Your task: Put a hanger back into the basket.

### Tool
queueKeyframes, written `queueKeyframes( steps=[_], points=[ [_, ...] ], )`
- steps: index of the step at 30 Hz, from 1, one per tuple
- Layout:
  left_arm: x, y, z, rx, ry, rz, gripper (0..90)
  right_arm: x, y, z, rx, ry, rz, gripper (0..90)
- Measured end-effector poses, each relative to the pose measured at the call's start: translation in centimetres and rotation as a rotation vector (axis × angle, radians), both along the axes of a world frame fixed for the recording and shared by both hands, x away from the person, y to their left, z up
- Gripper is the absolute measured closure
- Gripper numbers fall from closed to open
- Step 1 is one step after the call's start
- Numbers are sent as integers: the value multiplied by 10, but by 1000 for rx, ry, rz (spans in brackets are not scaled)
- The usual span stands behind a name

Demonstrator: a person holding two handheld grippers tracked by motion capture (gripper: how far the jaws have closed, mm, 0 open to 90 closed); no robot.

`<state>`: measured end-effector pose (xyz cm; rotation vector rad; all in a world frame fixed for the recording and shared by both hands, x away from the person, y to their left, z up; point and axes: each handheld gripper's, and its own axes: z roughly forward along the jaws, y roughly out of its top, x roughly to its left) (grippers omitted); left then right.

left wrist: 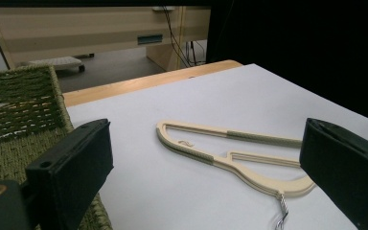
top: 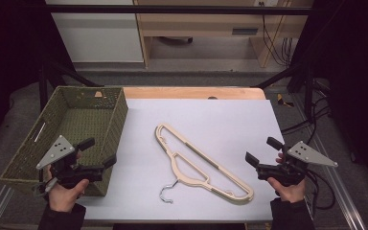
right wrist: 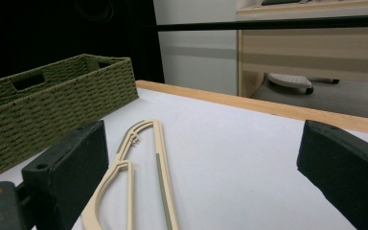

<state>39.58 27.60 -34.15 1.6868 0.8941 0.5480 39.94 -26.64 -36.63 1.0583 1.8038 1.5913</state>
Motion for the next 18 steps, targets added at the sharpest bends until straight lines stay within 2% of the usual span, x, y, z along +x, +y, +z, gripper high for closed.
queueKeyframes(
  steps=[10, 18],
  points=[
    [2, -20, -6, 19, 24, -22, 59, -1, 3, 1, 1, -12, 7, 44],
    [9, -53, -23, 62, 72, -68, 72, -1, 7, 0, -2, -5, 16, 45]
  ],
)
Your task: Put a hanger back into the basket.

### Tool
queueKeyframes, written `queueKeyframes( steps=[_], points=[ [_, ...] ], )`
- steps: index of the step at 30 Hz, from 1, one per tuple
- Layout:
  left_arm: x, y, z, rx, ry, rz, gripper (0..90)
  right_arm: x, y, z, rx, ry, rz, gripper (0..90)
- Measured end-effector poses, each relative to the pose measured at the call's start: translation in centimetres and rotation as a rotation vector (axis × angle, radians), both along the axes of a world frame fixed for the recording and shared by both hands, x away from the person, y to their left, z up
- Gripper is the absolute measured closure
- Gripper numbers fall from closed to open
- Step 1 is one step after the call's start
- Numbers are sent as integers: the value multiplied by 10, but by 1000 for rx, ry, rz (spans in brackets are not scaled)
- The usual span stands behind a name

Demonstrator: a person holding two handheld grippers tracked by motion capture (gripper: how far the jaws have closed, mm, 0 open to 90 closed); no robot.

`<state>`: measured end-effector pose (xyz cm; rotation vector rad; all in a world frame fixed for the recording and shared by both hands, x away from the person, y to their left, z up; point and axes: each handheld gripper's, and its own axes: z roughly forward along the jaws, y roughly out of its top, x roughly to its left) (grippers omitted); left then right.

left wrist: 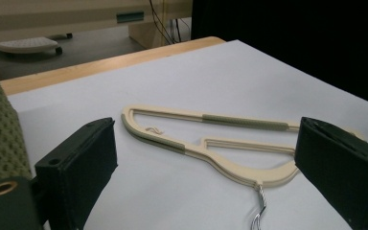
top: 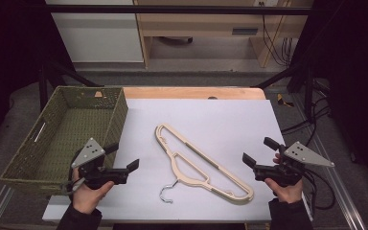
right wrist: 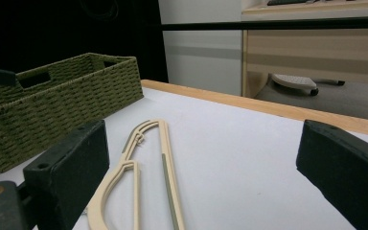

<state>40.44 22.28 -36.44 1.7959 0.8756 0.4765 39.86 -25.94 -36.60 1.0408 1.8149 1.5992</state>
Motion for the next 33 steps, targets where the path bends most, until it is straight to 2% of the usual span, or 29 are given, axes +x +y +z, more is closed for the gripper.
queueKeyframes(
  steps=[12, 19, 27, 30, 33],
  points=[
    [3, -30, -19, 51, 50, -32, 81, 2, 6, -3, -16, 9, 14, 45],
    [5, -55, -38, 118, 99, -67, 89, 3, 9, -5, -27, 15, 14, 45],
    [5, -73, -50, 158, 126, -93, 116, 3, 11, -6, -22, 28, 19, 45],
    [6, -84, -60, 191, 156, -107, 129, 4, 12, -7, -21, 29, 25, 46],
    [7, -89, -65, 200, 169, -108, 158, 5, 13, -8, -31, 27, 26, 46]
  ],
)
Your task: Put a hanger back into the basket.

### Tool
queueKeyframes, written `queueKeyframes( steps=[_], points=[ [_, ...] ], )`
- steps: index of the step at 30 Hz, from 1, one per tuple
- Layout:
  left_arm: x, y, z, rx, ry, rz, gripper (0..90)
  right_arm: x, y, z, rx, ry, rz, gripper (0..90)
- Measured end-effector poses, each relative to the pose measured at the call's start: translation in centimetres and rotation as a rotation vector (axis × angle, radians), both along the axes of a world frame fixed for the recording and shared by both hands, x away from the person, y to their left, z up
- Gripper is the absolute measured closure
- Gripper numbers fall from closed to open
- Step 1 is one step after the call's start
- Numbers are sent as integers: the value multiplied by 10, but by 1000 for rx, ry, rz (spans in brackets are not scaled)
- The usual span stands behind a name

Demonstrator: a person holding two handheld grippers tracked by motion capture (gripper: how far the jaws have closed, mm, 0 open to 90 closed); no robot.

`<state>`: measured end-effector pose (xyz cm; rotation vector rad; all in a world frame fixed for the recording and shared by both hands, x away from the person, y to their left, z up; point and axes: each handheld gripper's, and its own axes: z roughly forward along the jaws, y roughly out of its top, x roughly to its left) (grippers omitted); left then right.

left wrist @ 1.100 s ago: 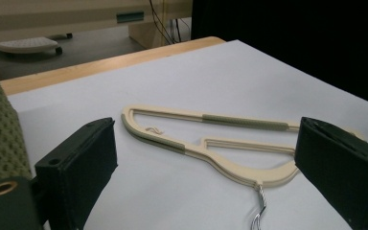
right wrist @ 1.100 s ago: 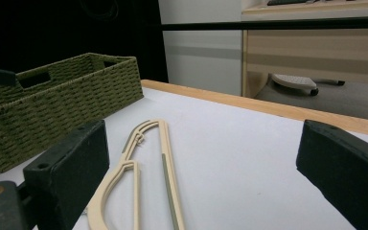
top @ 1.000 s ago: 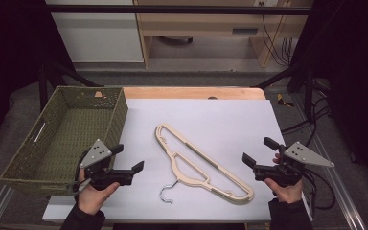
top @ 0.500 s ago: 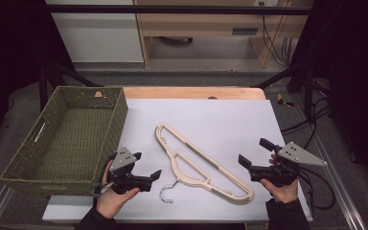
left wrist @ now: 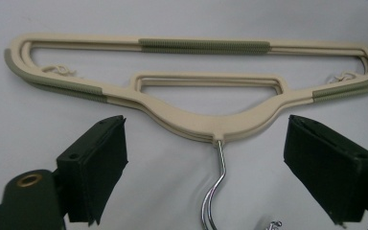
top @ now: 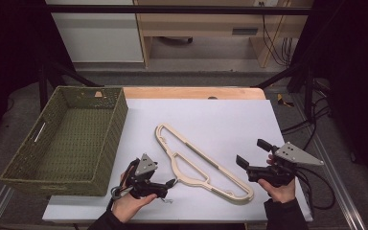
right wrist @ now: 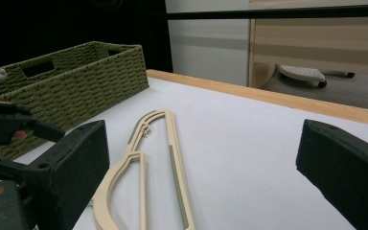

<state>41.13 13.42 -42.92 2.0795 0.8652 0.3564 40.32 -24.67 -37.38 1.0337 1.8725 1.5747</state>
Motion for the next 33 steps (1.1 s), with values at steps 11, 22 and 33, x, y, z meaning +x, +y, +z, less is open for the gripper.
queueKeyframes(
  steps=[11, 22, 33],
  points=[
    [6, -20, -23, 51, 75, -4, 396, 1, 3, -2, -6, 12, 3, 46],
    [11, -31, -39, 80, 136, 14, 649, 2, 3, -3, -16, 20, 10, 45],
    [12, -33, -42, 83, 155, 6, 828, 3, 4, -5, -14, 23, 10, 45]
  ],
)
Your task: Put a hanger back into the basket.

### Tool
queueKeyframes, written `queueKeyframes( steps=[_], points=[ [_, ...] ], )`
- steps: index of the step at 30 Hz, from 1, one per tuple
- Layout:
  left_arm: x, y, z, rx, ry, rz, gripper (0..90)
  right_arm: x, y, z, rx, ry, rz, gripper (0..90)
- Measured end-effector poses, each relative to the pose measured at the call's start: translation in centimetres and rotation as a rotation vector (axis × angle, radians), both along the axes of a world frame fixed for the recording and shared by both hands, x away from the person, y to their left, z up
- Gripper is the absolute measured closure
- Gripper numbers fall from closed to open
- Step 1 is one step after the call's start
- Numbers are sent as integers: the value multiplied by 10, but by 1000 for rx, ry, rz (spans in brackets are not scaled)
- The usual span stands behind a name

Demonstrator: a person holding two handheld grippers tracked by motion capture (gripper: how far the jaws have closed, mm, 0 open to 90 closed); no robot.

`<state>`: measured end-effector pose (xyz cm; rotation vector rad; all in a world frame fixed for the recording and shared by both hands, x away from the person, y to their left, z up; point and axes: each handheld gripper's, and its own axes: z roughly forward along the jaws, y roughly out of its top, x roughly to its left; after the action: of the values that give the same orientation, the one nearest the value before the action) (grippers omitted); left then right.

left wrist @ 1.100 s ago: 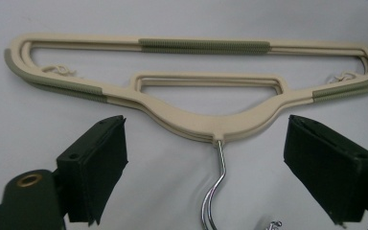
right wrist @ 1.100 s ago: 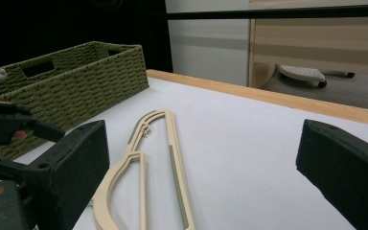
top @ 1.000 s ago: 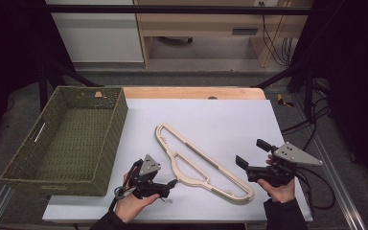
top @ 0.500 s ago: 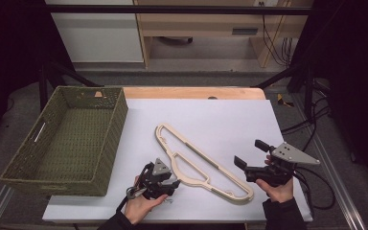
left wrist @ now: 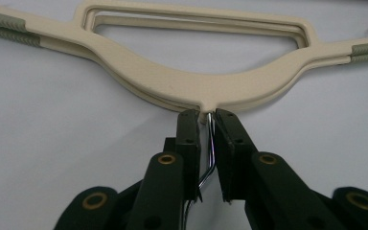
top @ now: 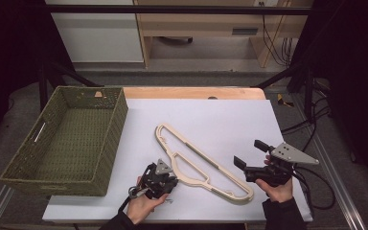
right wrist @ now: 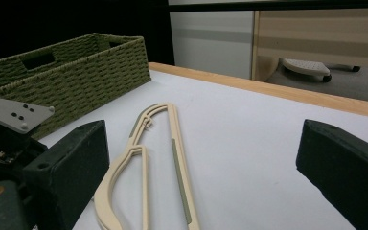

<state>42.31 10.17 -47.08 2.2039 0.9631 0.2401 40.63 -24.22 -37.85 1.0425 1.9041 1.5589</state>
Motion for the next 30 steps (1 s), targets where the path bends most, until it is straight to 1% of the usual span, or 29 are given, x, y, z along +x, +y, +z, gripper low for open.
queueKeyframes(
  steps=[4, 9, 10, 16, 17, 20, 22, 25, 27, 28, 29, 30],
  points=[
    [-1, -2, 0, 0, -4, -5, 863, 0, 1, -1, 0, 6, 4, 45],
    [-1, -1, 1, -5, -1, -1, 872, 1, 3, -2, -5, 3, 12, 46],
    [-1, 0, 1, -3, -3, -2, 873, 1, 4, -3, -8, 12, 15, 46],
    [-1, 1, 5, -10, -8, 9, 884, 3, 10, -7, -17, 19, 28, 49],
    [-1, 3, 7, -31, -6, 15, 884, 4, 12, -9, -16, 21, 40, 54],
    [-2, 4, 9, -43, -11, 18, 885, 4, 19, -11, -26, 32, 50, 61],
    [-2, 5, 11, -47, -8, 18, 885, 4, 21, -13, -33, 32, 56, 63],
    [-4, 5, 17, -52, -10, 16, 886, 5, 32, -17, -44, 47, 82, 75],
    [-5, 6, 20, -56, -13, 19, 886, 4, 38, -17, -54, 47, 95, 86],
    [-5, 6, 20, -56, -13, 19, 886, 4, 38, -17, -54, 47, 95, 86],
    [-6, 6, 23, -57, -19, 22, 886, 4, 44, -18, -69, 46, 107, 102],
    [-6, 6, 23, -57, -19, 22, 886, 4, 44, -18, -69, 46, 107, 102]
  ],
)
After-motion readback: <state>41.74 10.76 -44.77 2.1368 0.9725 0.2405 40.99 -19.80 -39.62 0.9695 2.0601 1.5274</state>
